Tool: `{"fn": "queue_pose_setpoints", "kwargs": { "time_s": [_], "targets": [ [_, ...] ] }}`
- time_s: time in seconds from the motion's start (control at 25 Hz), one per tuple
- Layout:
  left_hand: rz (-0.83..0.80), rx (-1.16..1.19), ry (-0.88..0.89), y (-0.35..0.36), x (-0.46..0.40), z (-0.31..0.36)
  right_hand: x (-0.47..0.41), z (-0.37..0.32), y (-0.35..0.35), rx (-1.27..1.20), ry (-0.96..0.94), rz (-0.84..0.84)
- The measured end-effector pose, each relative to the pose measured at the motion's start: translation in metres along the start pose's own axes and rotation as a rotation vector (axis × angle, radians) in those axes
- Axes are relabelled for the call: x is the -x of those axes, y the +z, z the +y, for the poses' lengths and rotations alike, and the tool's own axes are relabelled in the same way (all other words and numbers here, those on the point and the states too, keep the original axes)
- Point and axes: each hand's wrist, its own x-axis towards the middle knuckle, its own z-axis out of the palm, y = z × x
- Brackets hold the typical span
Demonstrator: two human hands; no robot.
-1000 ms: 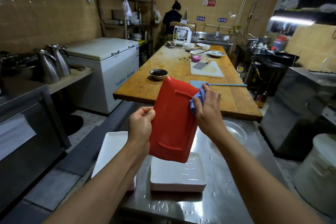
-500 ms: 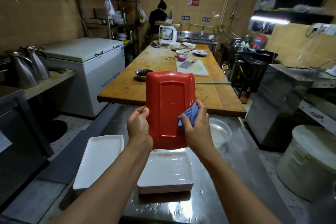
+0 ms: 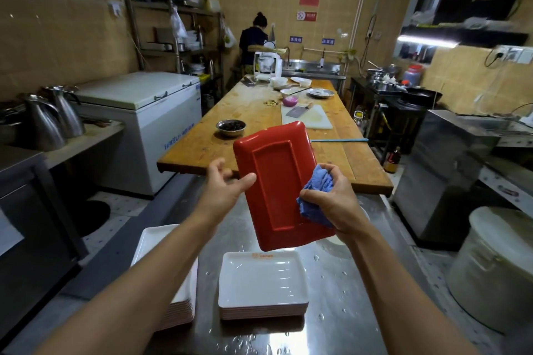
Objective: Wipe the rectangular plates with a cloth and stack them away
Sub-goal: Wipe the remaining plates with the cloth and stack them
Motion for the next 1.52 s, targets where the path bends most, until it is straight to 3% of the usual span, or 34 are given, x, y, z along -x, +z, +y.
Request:
{"fn": "queue_pose_setpoints", "kwargs": {
  "time_s": [0.12, 0.2, 0.32, 0.52, 0.68, 1.04, 1.2, 1.52],
  "targets": [
    [0.008, -0.364, 0.232, -0.013, -0.019, 0.031, 0.001, -0.004, -0.004, 0.064, -0.004, -0.140],
    [-0.169, -0.474, 0.240, -0.014, -0.029, 0.043, 0.000, -0.005, -0.003, 0.097, 0.000, -0.221],
    [-0.334, -0.446, 0.200, -0.015, -0.034, 0.044, -0.001, -0.004, -0.007, 0.123, 0.019, -0.283],
    [-0.323, -0.306, 0.168, -0.022, -0.032, 0.037, -0.004, -0.008, -0.007, 0.246, -0.116, -0.342],
    [-0.194, -0.228, 0.108, -0.018, -0.022, 0.023, -0.007, -0.008, 0.017, 0.597, -0.333, -0.234],
    [-0.130, -0.006, 0.014, -0.025, -0.004, 0.014, -0.014, -0.011, 0.047, 0.903, -0.650, -0.045],
    [-0.044, 0.108, -0.082, -0.044, -0.003, 0.004, -0.011, 0.011, 0.017, 0.984, -0.575, -0.024],
    [0.059, 0.368, -0.300, -0.025, -0.003, -0.005, -0.023, 0.009, 0.022, 0.692, -0.332, 0.142]
  ]
}}
